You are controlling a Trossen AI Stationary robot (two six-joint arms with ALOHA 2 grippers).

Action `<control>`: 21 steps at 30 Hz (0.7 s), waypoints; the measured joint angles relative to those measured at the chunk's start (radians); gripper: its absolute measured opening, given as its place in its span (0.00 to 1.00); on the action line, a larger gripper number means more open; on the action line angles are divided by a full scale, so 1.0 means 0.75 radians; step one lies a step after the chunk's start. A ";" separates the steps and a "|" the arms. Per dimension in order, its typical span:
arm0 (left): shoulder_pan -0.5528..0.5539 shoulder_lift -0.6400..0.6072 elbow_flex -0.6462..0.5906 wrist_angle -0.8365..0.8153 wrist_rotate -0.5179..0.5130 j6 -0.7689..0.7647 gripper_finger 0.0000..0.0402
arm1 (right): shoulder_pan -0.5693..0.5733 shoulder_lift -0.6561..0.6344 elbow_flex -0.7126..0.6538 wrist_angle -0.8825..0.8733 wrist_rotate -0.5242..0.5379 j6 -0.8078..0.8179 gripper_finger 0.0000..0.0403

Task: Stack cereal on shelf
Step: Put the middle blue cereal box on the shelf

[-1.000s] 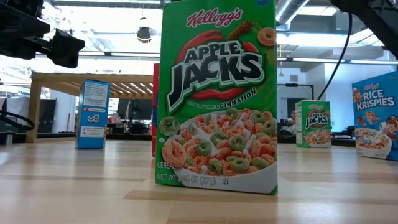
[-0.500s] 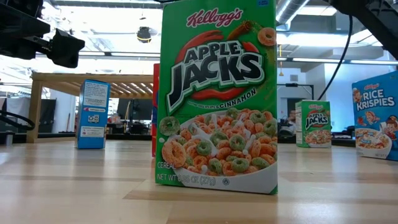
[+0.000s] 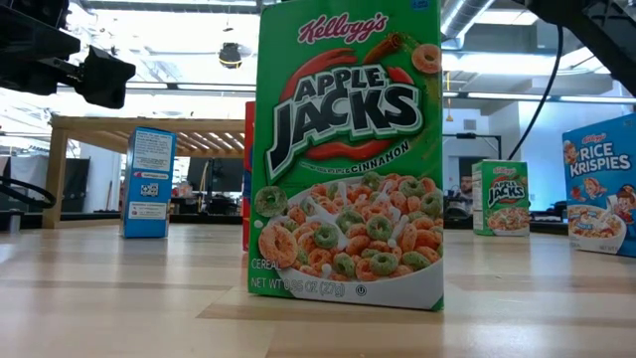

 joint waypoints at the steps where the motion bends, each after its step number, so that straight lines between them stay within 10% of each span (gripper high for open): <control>1: 0.000 0.000 0.000 0.000 0.000 -0.001 0.68 | 0.006 0.000 0.000 0.000 0.000 0.000 0.76; 21: 0.000 0.000 0.000 0.000 0.000 -0.006 0.68 | 0.079 -0.011 0.001 -0.100 0.132 -0.089 0.76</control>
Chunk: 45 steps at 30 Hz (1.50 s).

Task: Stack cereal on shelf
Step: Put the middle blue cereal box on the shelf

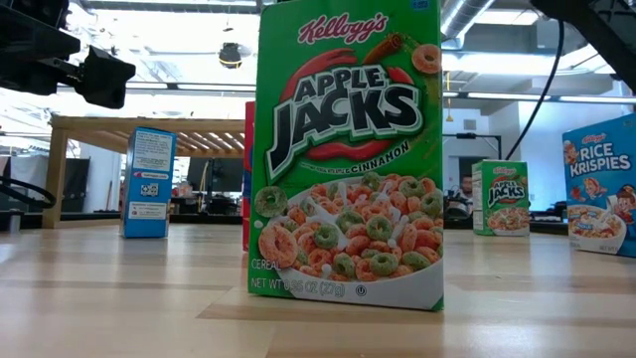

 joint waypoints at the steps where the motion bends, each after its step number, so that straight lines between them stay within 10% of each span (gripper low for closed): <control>1: 0.000 0.000 0.000 0.000 0.000 0.000 0.68 | -0.004 0.000 0.000 -0.008 0.005 -0.011 0.76; 45: 0.000 0.000 0.000 0.000 0.000 0.000 0.68 | 0.015 0.003 0.039 0.122 0.086 0.019 0.76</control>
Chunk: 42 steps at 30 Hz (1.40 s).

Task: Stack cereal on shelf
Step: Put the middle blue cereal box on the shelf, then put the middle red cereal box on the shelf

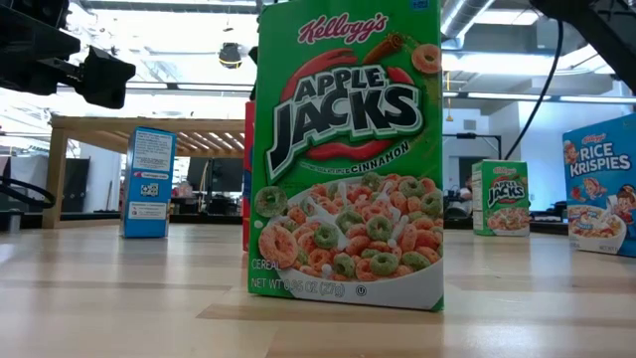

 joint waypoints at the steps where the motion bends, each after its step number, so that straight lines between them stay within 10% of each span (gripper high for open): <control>1: 0.000 0.000 0.000 0.000 0.000 0.000 0.68 | 0.007 0.000 0.022 -0.036 0.021 0.000 0.76; 20: 0.000 0.000 0.000 0.000 -0.001 0.008 0.68 | 0.150 -0.001 0.487 -0.706 0.033 0.046 0.76; 42: 0.000 0.000 0.001 0.000 0.001 -0.100 0.68 | 0.151 -0.302 0.469 -0.886 0.034 0.183 0.76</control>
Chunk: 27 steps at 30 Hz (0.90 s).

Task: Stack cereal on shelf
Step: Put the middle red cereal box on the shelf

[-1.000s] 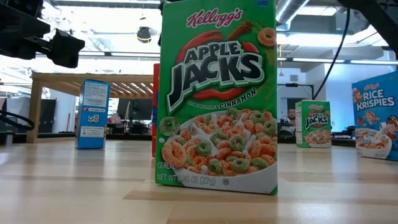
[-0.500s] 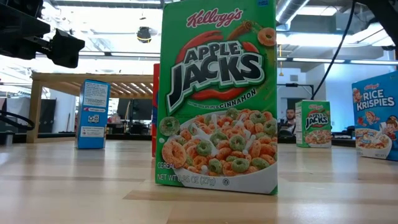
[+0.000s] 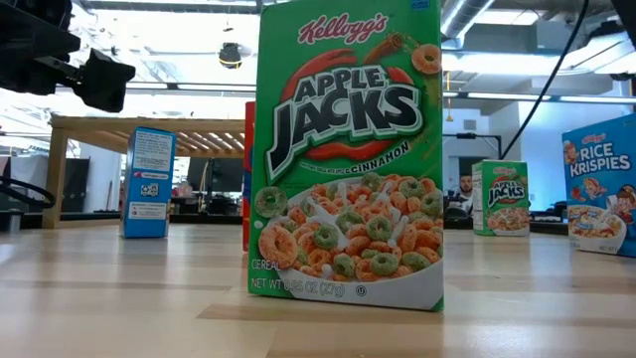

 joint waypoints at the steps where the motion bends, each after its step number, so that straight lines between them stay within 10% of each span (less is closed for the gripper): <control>1: 0.000 0.000 0.000 0.000 0.000 -0.020 0.68 | 0.000 -0.010 0.000 -0.006 0.000 0.008 0.76; 27: 0.000 0.000 0.000 -0.002 -0.005 -0.064 0.79 | -0.009 -0.054 0.000 -0.009 0.010 0.109 0.76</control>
